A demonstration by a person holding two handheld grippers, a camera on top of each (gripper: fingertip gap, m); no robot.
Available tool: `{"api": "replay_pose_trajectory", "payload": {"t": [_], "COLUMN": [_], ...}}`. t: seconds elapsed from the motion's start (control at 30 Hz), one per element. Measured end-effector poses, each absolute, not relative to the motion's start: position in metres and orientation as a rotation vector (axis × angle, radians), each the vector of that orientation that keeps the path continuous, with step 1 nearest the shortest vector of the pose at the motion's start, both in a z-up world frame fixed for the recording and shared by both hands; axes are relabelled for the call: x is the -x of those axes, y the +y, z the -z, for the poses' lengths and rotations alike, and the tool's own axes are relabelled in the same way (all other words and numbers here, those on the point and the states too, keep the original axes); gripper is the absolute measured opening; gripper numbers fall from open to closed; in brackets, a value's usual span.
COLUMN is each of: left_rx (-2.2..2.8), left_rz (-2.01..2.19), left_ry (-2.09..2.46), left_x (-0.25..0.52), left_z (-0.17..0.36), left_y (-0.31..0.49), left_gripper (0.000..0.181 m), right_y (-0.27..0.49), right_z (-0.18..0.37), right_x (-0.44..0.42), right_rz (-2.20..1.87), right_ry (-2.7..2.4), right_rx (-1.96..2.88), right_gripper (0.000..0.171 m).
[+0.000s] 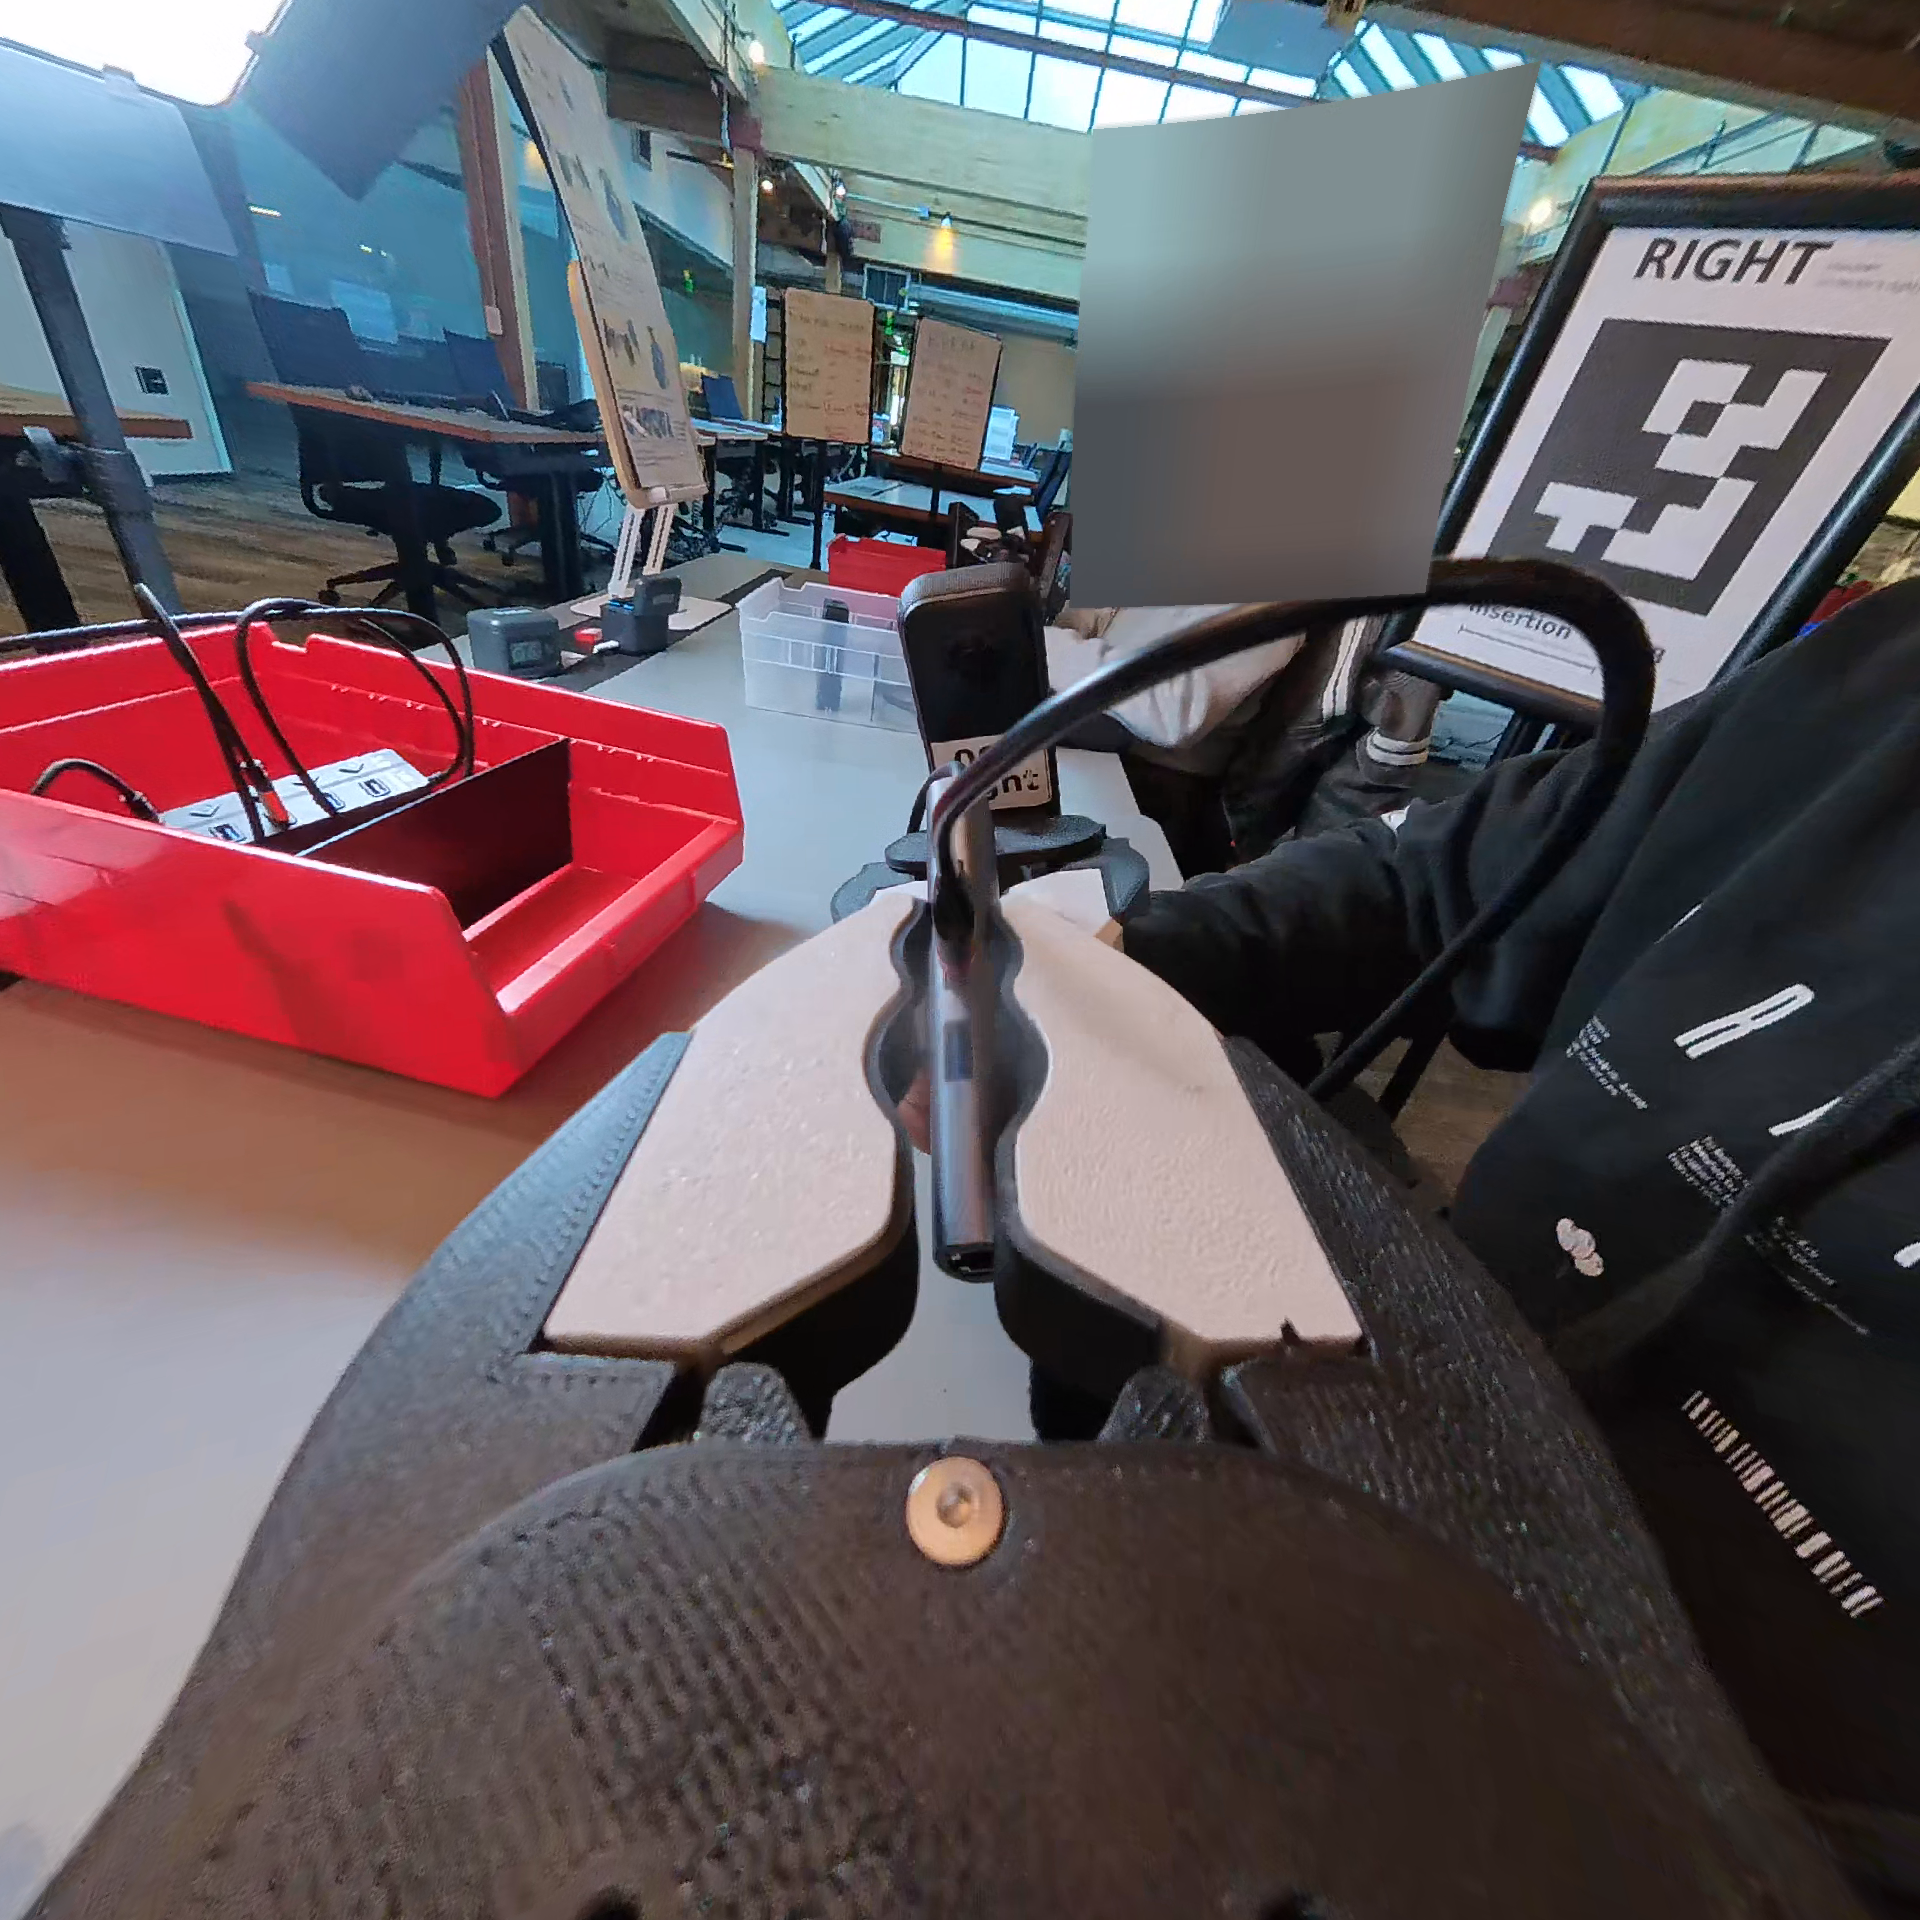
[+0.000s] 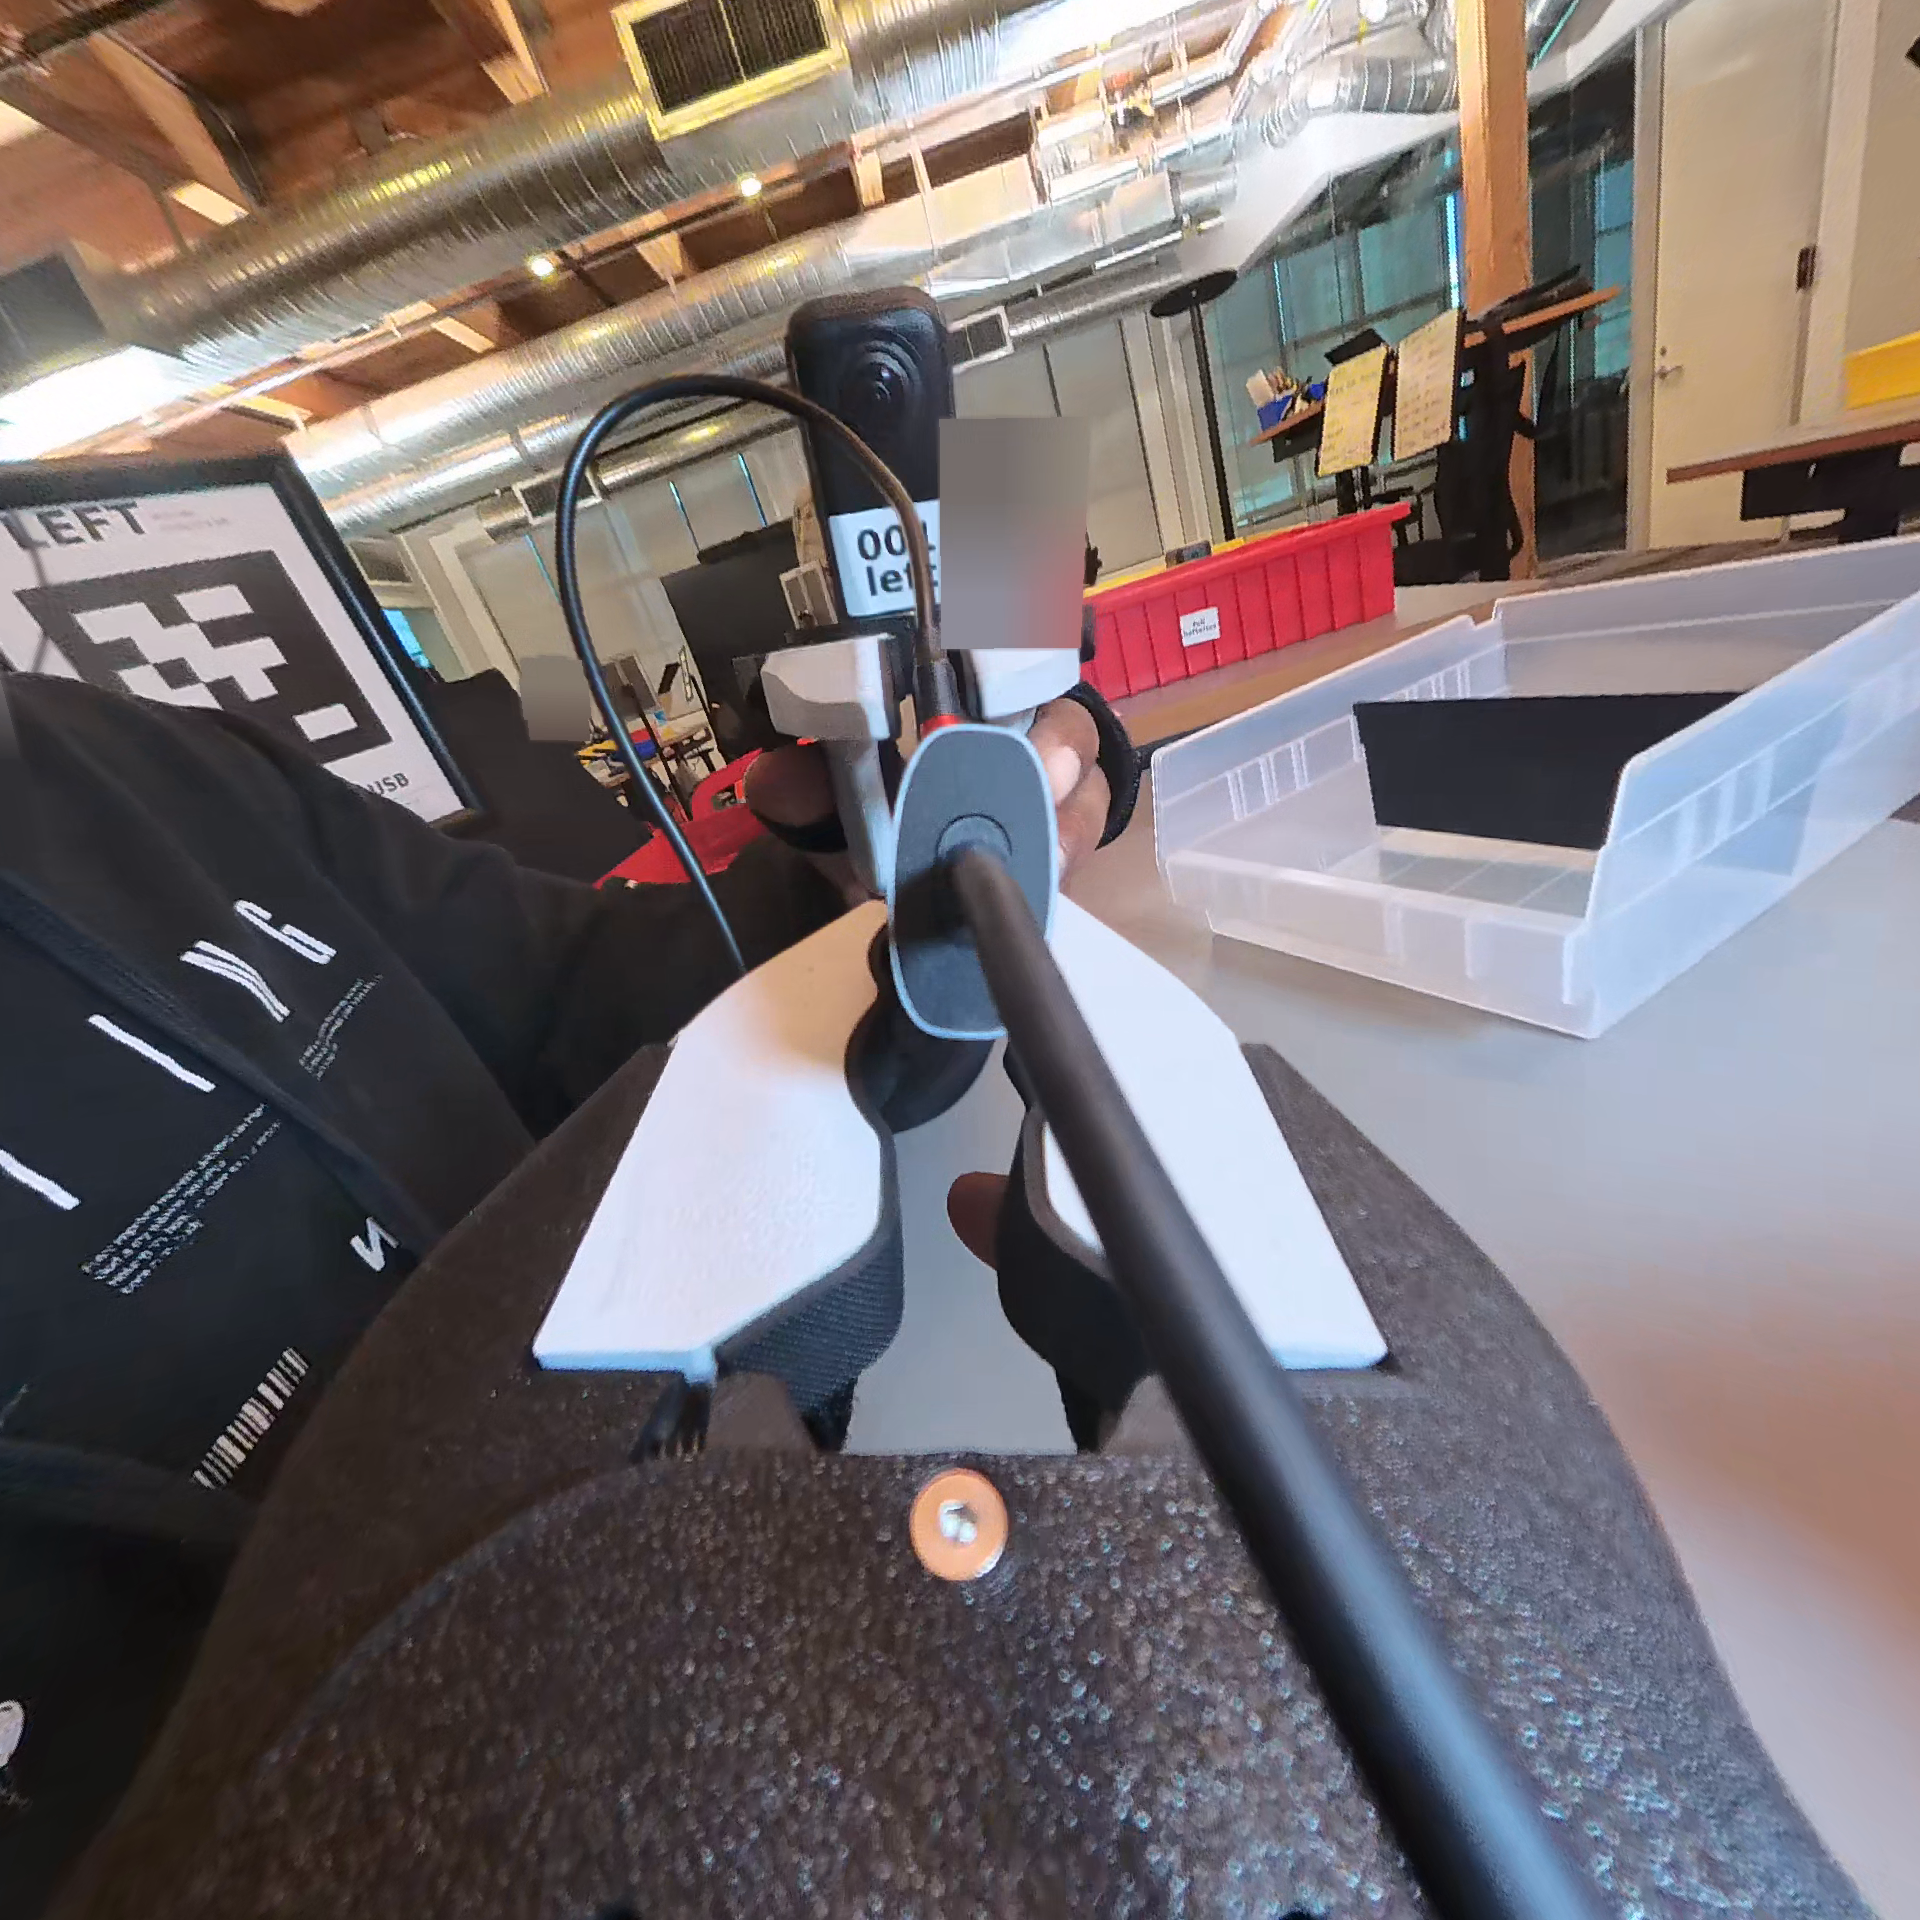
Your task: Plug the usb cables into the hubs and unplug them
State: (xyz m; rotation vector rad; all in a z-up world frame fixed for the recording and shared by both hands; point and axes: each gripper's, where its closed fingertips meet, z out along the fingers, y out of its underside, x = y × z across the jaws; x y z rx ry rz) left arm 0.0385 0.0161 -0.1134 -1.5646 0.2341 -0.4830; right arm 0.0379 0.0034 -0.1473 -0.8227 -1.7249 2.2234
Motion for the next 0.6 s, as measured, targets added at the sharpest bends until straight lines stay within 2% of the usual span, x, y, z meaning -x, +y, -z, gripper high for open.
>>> {"api": "replay_pose_trajectory", "payload": {"t": [0.6], "left_rx": [1.767], "left_rz": [0.529], "left_ry": [0.317], "left_x": [-0.041], "left_z": [0.153], "left_y": [0.006], "left_gripper": [0.009], "right_y": [-0.009], "right_z": [0.187], "right_x": [-0.038], "right_rz": [-1.976], "right_ry": [-1.973], "right_rx": [0.863], "right_gripper": [0.017]}}
